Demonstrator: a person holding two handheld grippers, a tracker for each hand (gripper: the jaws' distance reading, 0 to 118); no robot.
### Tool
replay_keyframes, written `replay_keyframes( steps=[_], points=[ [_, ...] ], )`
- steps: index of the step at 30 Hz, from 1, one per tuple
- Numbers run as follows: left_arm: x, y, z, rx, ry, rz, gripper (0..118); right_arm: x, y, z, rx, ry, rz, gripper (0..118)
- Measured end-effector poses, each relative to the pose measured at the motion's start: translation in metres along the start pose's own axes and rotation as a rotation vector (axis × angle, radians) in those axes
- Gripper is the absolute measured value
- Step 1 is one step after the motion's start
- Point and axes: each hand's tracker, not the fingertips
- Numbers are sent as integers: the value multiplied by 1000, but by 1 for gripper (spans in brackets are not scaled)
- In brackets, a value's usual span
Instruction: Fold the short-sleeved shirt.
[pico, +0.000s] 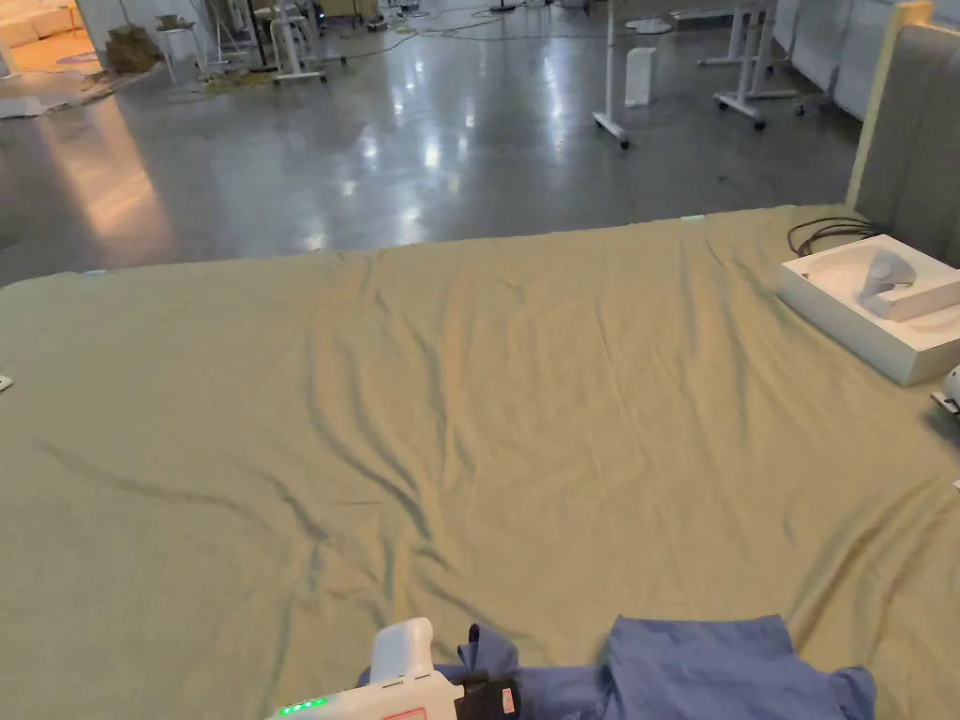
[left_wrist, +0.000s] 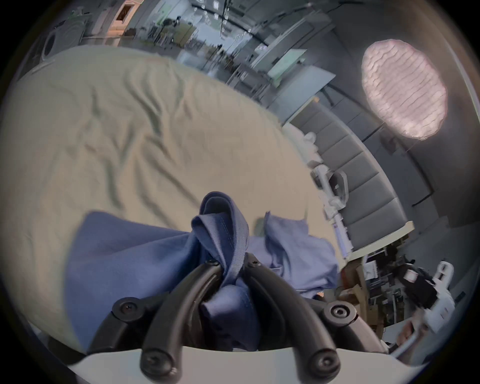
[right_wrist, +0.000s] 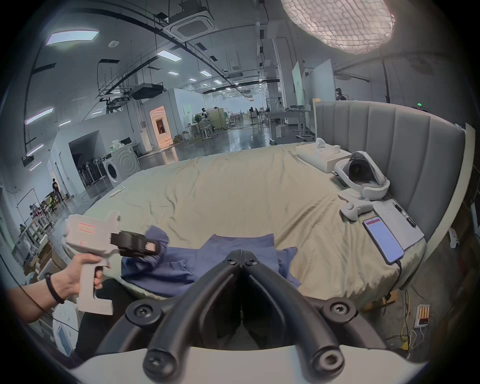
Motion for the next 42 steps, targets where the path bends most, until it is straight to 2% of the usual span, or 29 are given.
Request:
replay_keyframes(
  steps=[1,3,4,5,7,9,11,12,14,15,16,17,20,22,23,24,27,28,30,31,32,33,34,35,37,40,42],
  points=[
    [3,-2,-9,-29,57,7,12,1,-1,2,-4,-6,-2,0],
    [9,-1,-9,-7,56,-24,13,10,-7,4,-14,-4,-19,0],
    [10,0,-1,0,43,-26,24,14,-9,5,-18,-10,-32,0],
    [12,3,8,18,-5,-14,42,17,-12,4,-23,-16,-43,0],
    [13,9,36,122,-65,-9,88,22,-15,4,-27,-25,-64,0],
    [7,14,66,205,-88,23,90,24,-17,4,-20,-21,-77,0],
    [-4,11,81,252,-48,79,90,24,-17,6,-12,-12,-95,0],
    [-12,11,82,246,-57,87,89,24,-17,6,-9,-2,-110,0],
    [-21,6,68,196,-51,111,74,20,-15,7,-2,13,-125,0],
    [-24,1,56,135,-73,128,56,19,-15,8,-2,17,-128,0],
    [-26,-4,39,106,-107,149,28,18,-15,8,-5,19,-129,0],
    [-24,-9,26,80,-119,156,22,14,-14,9,-6,18,-125,0],
    [-12,-24,-26,-78,-94,82,19,7,-14,12,-10,-17,-82,0],
    [-1,-34,-49,-123,-46,-23,11,0,-11,14,-7,-34,-54,0],
    [5,-32,-42,-59,-1,-41,11,-1,-10,14,-8,-36,-49,0],
    [9,-28,-37,-76,1,-66,11,-2,-10,14,-2,-38,-46,0],
    [1,-19,-11,-57,-93,-45,11,-6,-4,11,13,-13,-57,0],
    [-5,-14,8,3,-129,-27,19,-7,-2,10,13,-5,-57,0],
    [-21,-7,42,91,-168,16,64,-8,1,7,17,2,-49,0],
    [-32,-2,57,107,-171,35,76,-9,2,5,15,8,-46,0],
    [-46,2,69,119,-162,57,76,-10,3,3,14,15,-44,0],
    [-61,4,82,139,-188,97,103,-7,0,1,12,23,-41,0],
    [-76,5,93,159,-168,136,111,-8,0,0,10,27,-40,0],
    [-89,6,97,154,-174,173,111,-9,0,0,8,32,-38,0],
    [-121,7,98,133,-165,334,111,-9,-4,-1,6,37,-38,0],
    [-154,1,79,91,-249,571,111,-11,-6,-1,-4,36,-45,0],
    [-162,-3,67,71,-262,592,111,-10,-9,3,-10,34,-24,0]
  ],
)
